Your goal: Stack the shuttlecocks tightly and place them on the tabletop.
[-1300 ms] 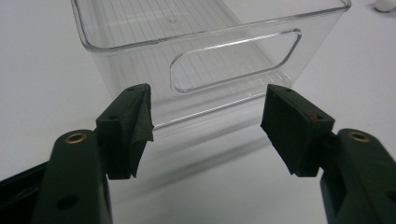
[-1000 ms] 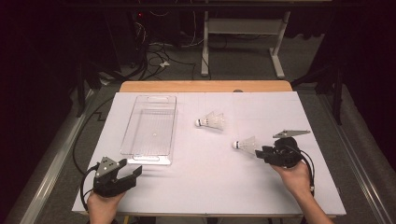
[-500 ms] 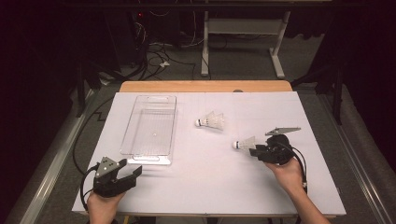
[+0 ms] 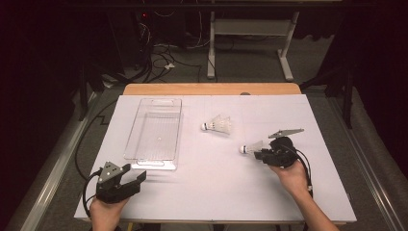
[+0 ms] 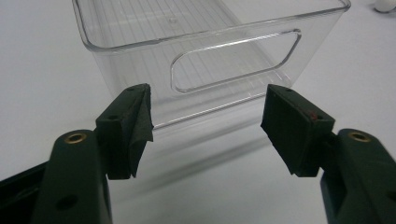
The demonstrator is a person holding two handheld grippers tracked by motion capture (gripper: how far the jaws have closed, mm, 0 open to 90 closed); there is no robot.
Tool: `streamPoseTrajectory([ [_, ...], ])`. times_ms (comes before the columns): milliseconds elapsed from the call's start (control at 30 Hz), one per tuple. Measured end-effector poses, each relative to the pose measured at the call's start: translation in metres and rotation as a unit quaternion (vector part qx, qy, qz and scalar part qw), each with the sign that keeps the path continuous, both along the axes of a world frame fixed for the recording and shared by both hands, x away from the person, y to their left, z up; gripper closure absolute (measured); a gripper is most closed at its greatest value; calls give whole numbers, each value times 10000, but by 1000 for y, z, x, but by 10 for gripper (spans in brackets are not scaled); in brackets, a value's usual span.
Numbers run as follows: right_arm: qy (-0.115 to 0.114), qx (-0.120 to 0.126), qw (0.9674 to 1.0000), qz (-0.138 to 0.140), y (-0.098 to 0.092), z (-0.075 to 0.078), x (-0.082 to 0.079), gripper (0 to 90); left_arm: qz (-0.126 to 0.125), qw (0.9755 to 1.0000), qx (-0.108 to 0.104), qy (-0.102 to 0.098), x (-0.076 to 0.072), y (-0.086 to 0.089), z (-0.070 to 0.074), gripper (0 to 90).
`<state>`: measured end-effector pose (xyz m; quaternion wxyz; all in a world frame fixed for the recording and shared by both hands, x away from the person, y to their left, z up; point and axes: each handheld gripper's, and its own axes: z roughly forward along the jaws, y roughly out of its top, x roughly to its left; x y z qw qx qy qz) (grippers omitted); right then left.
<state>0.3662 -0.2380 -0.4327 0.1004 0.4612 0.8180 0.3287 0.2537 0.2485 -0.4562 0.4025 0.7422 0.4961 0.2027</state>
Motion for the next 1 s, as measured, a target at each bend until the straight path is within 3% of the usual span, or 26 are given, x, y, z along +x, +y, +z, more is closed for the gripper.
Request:
streamPoseTrajectory([
  [433,34,-21,9996,273,4,-2,3,895,0,10000,11,6,0,0,0,340],
  [1000,-35,18,9990,445,6,8,4,900,-13,10000,10,14,1,-1,-1,340],
])
